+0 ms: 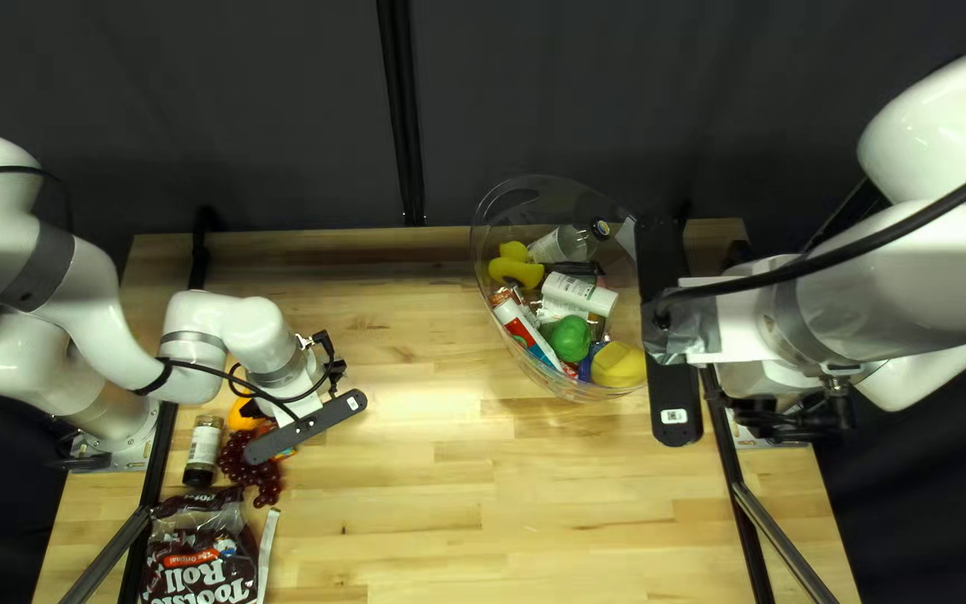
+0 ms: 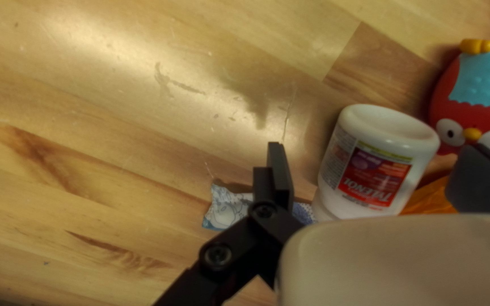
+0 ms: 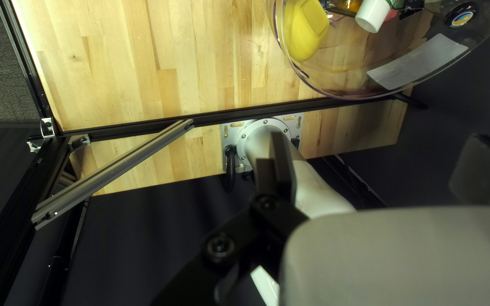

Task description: Pick up trash and place into trash bin

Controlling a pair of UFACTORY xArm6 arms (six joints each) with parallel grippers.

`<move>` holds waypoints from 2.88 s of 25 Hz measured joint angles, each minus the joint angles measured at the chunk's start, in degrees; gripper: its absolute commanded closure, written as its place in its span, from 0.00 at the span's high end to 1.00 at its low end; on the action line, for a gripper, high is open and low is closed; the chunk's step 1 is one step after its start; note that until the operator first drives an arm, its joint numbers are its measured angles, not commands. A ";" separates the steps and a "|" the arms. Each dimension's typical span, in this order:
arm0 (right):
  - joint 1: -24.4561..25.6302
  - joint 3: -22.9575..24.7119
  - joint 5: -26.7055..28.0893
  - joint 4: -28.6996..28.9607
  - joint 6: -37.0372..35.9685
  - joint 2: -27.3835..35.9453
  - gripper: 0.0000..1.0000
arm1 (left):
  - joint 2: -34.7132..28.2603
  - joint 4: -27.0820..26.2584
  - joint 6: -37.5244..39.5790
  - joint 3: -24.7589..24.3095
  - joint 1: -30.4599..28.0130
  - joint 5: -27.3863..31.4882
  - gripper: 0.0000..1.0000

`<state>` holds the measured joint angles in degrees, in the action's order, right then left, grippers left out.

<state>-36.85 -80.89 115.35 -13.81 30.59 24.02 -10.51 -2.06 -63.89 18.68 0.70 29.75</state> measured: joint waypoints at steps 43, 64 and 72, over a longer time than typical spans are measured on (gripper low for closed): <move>0.00 0.00 0.00 0.00 0.00 0.00 1.00 | 18.71 26.34 4.71 58.05 -2.42 17.93 0.00; 0.00 0.00 0.00 0.00 0.00 0.00 1.00 | 24.61 17.57 -2.91 64.81 -2.02 20.42 1.00; 0.00 0.00 0.00 0.00 0.00 0.00 1.00 | 15.60 14.27 7.35 56.39 -12.57 33.35 1.00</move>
<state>-36.85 -80.89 115.35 -13.81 30.59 24.02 5.09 12.21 -56.54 75.07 -11.87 63.10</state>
